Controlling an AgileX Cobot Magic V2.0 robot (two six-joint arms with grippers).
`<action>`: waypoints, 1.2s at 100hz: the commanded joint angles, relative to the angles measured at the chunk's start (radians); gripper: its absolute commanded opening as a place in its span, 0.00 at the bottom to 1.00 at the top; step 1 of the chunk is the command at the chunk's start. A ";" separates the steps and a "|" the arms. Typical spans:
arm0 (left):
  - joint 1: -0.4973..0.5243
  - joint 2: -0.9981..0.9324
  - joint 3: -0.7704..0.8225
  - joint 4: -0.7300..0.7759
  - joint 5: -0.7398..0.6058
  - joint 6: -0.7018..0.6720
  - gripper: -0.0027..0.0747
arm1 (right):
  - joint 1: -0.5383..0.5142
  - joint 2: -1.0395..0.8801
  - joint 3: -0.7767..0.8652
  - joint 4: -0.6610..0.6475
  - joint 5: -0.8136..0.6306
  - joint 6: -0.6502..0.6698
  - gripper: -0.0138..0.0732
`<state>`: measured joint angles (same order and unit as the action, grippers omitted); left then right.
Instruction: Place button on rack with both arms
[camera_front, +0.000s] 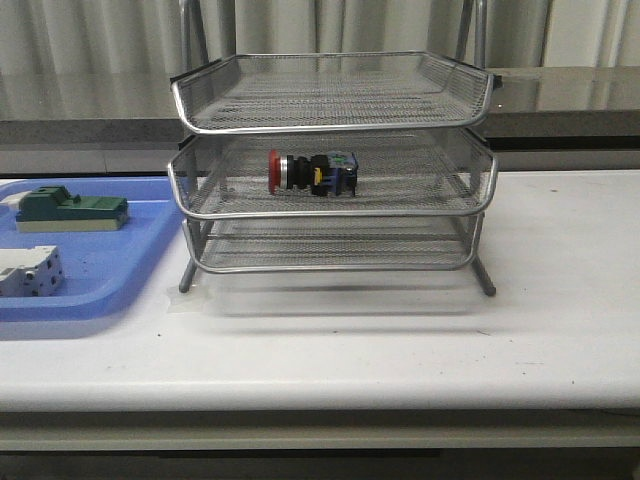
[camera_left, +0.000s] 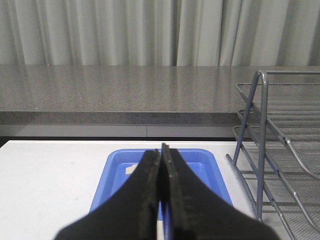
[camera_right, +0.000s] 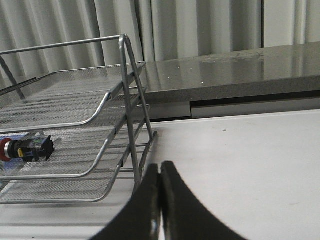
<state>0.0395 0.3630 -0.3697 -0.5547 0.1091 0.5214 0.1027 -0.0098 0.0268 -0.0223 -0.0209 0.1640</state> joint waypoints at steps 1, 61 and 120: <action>0.002 0.007 -0.029 -0.012 -0.070 -0.006 0.01 | 0.002 -0.023 -0.014 -0.010 -0.087 0.000 0.09; -0.101 -0.031 0.026 0.668 -0.100 -0.572 0.01 | 0.002 -0.023 -0.014 -0.010 -0.087 0.000 0.09; -0.100 -0.397 0.419 0.638 -0.187 -0.608 0.01 | 0.002 -0.023 -0.014 -0.010 -0.087 0.000 0.09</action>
<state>-0.0548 -0.0052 0.0017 0.0966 0.0194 -0.0567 0.1027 -0.0098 0.0268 -0.0223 -0.0209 0.1640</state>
